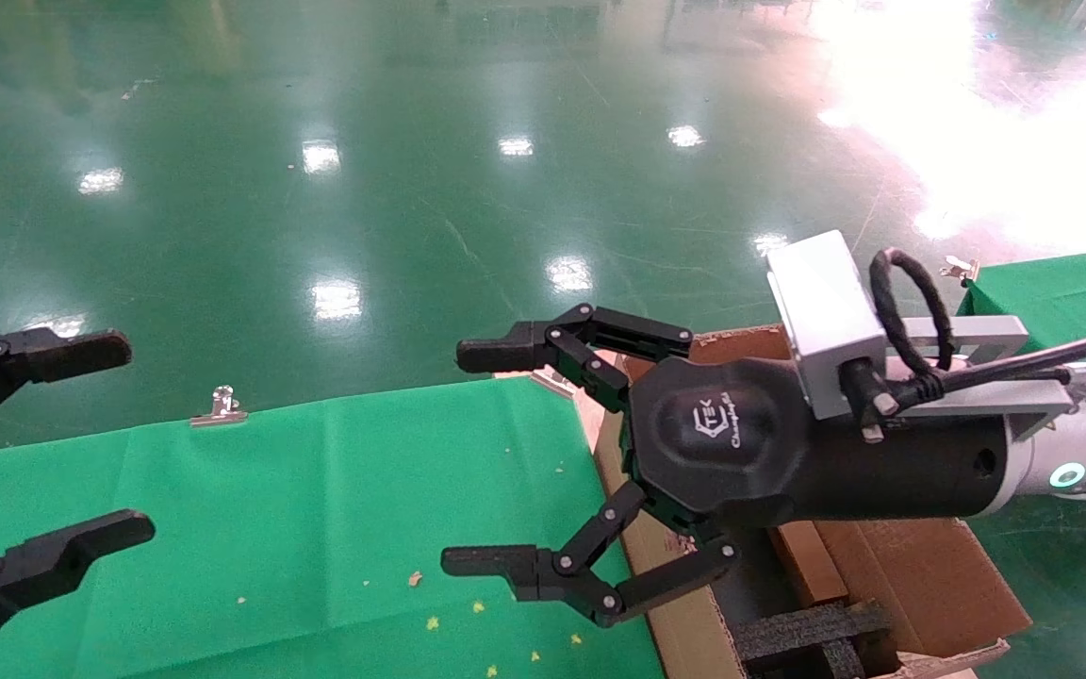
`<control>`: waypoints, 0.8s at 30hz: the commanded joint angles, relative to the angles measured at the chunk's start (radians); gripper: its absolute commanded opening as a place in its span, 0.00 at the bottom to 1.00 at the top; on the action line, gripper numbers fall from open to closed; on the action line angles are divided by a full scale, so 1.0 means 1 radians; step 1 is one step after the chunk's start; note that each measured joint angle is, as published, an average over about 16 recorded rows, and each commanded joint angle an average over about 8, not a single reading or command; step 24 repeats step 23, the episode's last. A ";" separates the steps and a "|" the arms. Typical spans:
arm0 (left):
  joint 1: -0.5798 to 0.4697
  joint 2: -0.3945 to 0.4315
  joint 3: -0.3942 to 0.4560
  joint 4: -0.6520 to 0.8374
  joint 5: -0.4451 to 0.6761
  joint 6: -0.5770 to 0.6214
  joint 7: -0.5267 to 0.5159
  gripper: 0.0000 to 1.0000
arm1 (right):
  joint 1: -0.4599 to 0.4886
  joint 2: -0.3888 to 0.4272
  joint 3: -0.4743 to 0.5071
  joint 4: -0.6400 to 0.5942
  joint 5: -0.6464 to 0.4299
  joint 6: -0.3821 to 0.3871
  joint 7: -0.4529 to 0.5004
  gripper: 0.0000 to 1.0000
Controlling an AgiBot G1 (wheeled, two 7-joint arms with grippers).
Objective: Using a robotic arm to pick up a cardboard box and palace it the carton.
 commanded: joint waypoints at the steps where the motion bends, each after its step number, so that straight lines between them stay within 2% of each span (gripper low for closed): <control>1: 0.000 0.000 0.000 0.000 0.000 0.000 0.000 1.00 | 0.005 0.001 -0.008 0.000 -0.001 0.003 0.003 1.00; 24: 0.000 0.000 0.000 0.000 0.000 0.000 0.000 1.00 | 0.024 0.005 -0.036 0.002 -0.009 0.016 0.013 1.00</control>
